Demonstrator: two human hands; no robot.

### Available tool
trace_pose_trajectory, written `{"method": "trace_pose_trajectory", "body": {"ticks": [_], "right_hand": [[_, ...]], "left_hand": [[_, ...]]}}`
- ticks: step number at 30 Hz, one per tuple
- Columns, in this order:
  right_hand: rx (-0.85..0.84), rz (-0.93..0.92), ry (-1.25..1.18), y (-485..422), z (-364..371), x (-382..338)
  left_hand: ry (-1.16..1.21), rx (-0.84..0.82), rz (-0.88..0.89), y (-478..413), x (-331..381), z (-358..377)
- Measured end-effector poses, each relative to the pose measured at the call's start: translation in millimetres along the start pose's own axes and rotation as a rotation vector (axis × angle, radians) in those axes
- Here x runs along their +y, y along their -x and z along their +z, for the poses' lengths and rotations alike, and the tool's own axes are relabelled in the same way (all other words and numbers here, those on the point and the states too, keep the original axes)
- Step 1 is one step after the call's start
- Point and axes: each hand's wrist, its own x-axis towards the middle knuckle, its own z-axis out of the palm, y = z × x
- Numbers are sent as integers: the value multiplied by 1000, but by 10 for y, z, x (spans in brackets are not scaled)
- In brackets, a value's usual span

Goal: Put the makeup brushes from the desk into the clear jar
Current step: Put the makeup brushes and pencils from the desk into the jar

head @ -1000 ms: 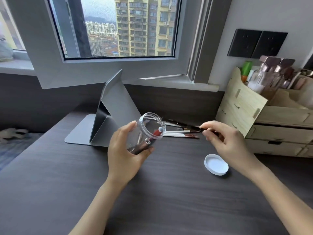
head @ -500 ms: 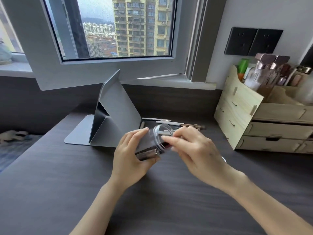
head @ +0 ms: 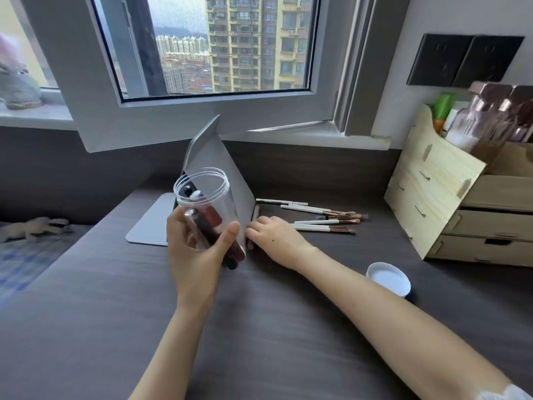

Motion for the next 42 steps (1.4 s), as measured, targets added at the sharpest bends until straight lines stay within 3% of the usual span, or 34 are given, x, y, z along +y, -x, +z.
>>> {"method": "trace_pose_trajectory", "body": {"ticks": [6, 8, 13, 15, 18, 21, 27, 29, 33, 35, 37, 40, 42], "right_hand": [[53, -147, 129, 19, -49, 60], [185, -66, 55, 109, -118, 107], [706, 575, -755, 479, -812, 126], [891, 669, -988, 652, -1145, 131], [1039, 617, -1141, 891, -1523, 38], [1029, 531, -1135, 1018, -1688, -150], [811, 487, -1022, 948, -1420, -367], [752, 492, -892, 894, -1280, -411], [711, 354, -400, 815, -1014, -389], [701, 313, -343, 806, -964, -359], [723, 361, -499, 801, -995, -274], [772, 641, -750, 706, -950, 20], [637, 793, -689, 560, -734, 324]], "left_hand": [[21, -15, -7, -10, -32, -1], [-4, -12, -3, -2, -40, -12], [-133, -49, 107, 45, -12, 16], [-233, -84, 191, 61, -30, 25], [-405, -129, 326, 88, -35, 43], [-499, -227, 460, 134, -24, 85], [-533, -313, 468, 192, -45, 107], [-534, -324, 476, 200, -42, 118], [-551, -336, 501, 190, -60, 119], [-562, -335, 495, 183, -67, 116], [-554, -319, 446, 175, -57, 117], [-522, -281, 413, 162, -66, 113], [-515, -261, 405, 156, -73, 107]]}}
